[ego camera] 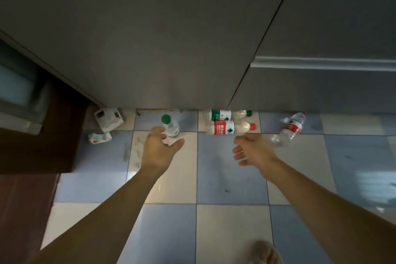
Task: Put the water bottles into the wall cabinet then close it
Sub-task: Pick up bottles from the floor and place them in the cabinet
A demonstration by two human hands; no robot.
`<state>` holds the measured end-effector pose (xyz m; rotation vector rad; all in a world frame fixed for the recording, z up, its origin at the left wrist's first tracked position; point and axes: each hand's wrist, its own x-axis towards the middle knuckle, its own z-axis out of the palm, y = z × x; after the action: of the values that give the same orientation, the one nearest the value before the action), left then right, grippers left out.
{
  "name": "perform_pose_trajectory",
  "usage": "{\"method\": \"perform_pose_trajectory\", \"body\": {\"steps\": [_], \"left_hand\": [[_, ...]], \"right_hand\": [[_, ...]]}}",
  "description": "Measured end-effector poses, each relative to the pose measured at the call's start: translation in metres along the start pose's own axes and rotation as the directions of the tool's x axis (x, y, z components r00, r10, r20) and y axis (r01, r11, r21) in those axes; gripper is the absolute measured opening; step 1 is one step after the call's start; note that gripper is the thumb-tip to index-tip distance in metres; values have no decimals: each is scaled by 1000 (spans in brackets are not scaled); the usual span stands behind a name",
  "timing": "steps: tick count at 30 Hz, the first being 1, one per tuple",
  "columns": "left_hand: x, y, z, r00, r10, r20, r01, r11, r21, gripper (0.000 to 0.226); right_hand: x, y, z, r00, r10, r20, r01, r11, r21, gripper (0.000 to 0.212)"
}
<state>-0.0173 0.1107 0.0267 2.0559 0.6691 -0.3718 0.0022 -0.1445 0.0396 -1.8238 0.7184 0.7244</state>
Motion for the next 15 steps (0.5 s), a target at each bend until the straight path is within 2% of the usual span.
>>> {"method": "perform_pose_trajectory", "body": {"steps": [3,7,11,13,15], "left_hand": [[52,-52,48,997,-13,-76,12,1000,-14,85],[103,-90,88,973,98,-208,-116,990,-78,102],[138,-109,111,931,179,-319,-248,950,-191,87],[146,-114,120,913,186,-363,-281,932,-229,77],[148,-116,126,896,192,-400,-308,918,-248,71]], "right_hand": [[74,39,20,999,38,-8,-38,999,33,15],[153,67,39,979,176,-106,-147,960,238,32],[214,75,44,942,288,-175,-187,878,440,70],[235,77,46,937,293,-190,-165,851,499,71],[250,77,48,952,263,-157,-145,838,527,59]]}}
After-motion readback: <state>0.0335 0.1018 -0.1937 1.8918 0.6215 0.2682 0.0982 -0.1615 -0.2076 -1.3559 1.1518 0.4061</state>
